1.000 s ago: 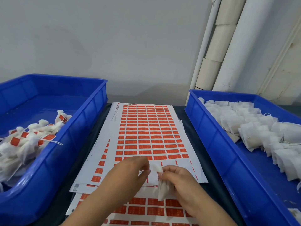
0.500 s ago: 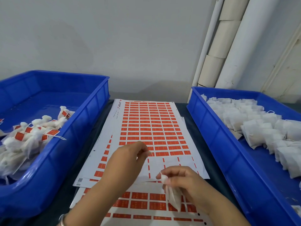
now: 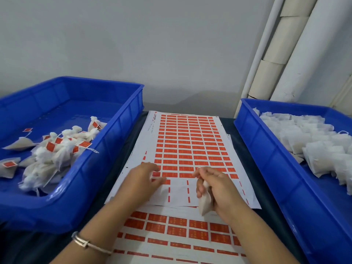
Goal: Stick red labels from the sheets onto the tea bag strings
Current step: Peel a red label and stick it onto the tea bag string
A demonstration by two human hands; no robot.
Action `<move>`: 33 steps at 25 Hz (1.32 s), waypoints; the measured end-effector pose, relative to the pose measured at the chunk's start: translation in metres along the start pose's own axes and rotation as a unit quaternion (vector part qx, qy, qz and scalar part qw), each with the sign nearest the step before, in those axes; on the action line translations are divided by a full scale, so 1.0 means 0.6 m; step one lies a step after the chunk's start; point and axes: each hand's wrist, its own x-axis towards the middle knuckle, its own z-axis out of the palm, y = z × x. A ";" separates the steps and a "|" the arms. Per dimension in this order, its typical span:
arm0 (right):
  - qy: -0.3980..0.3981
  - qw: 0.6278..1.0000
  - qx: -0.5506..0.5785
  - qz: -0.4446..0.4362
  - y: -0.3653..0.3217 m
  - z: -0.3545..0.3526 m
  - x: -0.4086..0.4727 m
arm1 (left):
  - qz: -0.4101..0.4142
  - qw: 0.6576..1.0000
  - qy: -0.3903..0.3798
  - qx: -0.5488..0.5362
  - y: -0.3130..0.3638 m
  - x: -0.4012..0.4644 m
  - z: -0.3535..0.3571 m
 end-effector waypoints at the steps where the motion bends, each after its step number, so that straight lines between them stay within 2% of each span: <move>1: 0.015 0.999 -0.036 -0.005 0.000 0.013 0.013 | 0.013 1.000 -0.004 0.023 0.001 -0.001 0.016; 6: 0.035 0.988 -0.139 -0.057 0.013 0.065 0.066 | 0.014 0.999 -0.010 0.039 -0.005 0.007 0.054; 11: 0.061 0.975 -0.199 -0.078 0.029 0.078 0.090 | 0.026 0.998 0.028 0.048 -0.007 0.010 0.060; 13: 0.065 0.972 -0.212 -0.076 0.032 0.079 0.097 | 0.051 0.992 0.004 0.116 -0.005 0.015 0.056; 17: 0.079 0.966 -0.233 -0.085 0.037 0.082 0.103 | 0.139 0.945 -0.056 0.289 -0.001 0.020 0.052; 21: 0.087 0.962 -0.234 -0.107 0.045 0.080 0.098 | 0.172 0.910 -0.091 0.365 -0.003 0.018 0.057; 26: 0.085 0.965 -0.220 -0.114 0.048 0.076 0.095 | 0.178 0.921 -0.036 0.345 -0.003 0.016 0.063; 30: 0.084 0.967 -0.210 -0.114 0.048 0.074 0.095 | 0.182 0.933 -0.027 0.310 -0.003 0.013 0.062; 33: 0.087 0.970 -0.198 -0.113 0.050 0.073 0.095 | 0.154 0.963 -0.008 0.220 -0.002 0.010 0.057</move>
